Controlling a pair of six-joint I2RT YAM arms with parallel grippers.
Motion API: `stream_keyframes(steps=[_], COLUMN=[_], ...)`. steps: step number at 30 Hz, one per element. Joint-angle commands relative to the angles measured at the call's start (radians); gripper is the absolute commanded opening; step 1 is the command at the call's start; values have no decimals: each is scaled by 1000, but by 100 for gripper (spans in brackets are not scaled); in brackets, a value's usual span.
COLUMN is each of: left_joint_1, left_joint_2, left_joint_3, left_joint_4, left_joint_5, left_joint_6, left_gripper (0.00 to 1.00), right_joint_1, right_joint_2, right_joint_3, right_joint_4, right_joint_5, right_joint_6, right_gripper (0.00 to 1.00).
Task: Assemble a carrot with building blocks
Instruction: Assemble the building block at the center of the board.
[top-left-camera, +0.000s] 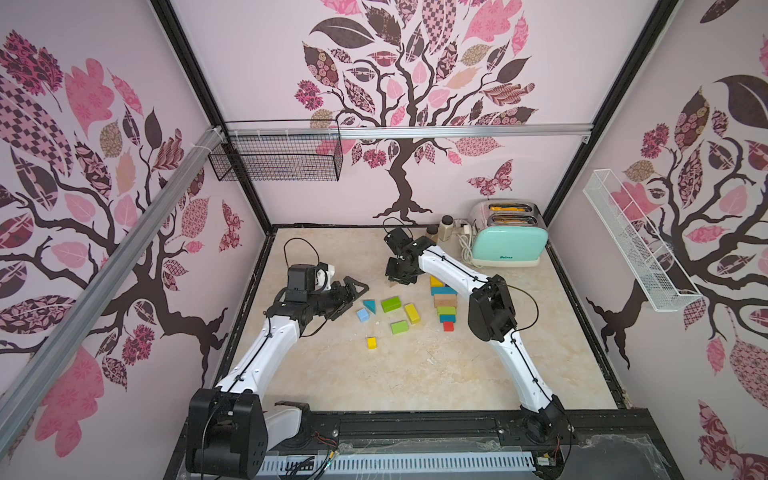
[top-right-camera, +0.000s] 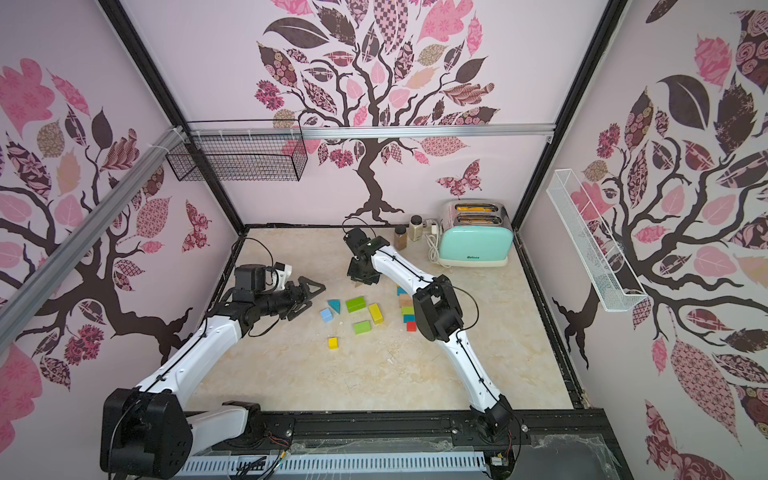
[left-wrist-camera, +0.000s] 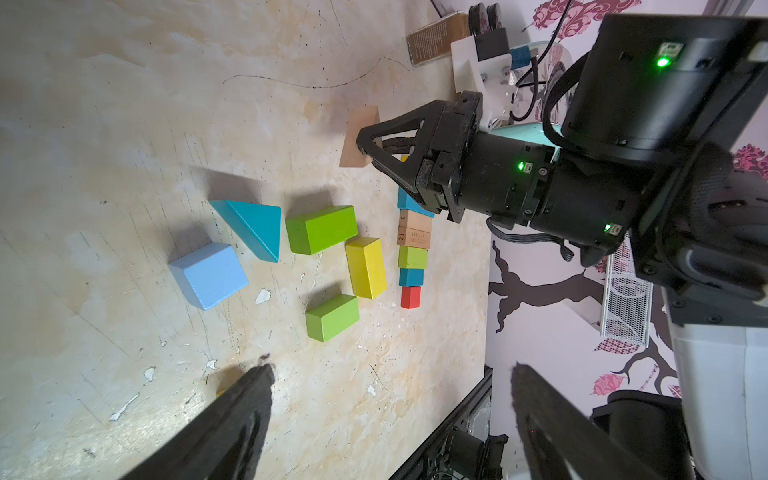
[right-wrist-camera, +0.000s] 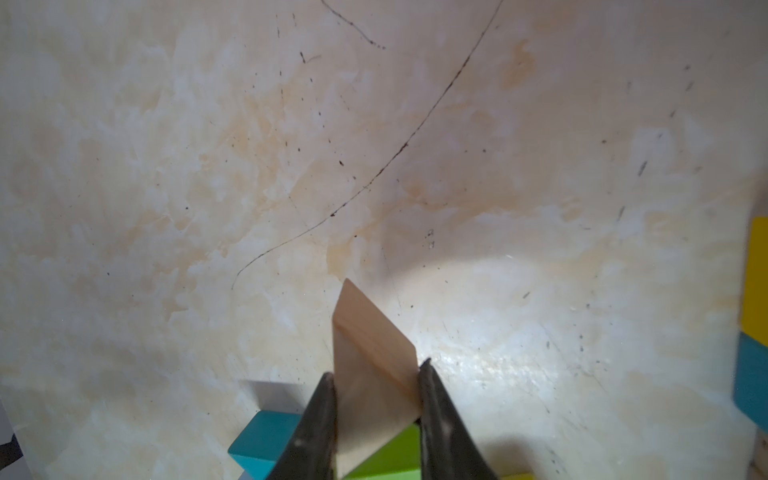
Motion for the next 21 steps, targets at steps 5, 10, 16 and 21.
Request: stream_keyframes(steps=[5,10,16,21], left_joint_1=[-12,-20,-30,-38], left_joint_2=[21,32,45,47], left_joint_3=[9,11,14,11], left_joint_4=[-7,-9,-9,-2], left_joint_5=[13,6,0,-5], left_joint_6=[36,43,44,40], left_gripper=[93,93,93,93], right_joint_1=[2,7,16,21], right_joint_2=[30,12,-23,-57], right_joint_3=[-29,-83,-92,-118], right_joint_4=[4,25,3,2], right_joint_5=[-5,9,17,41], right_joint_6=[69,84,83,86], right_gripper=[8,10,14,6])
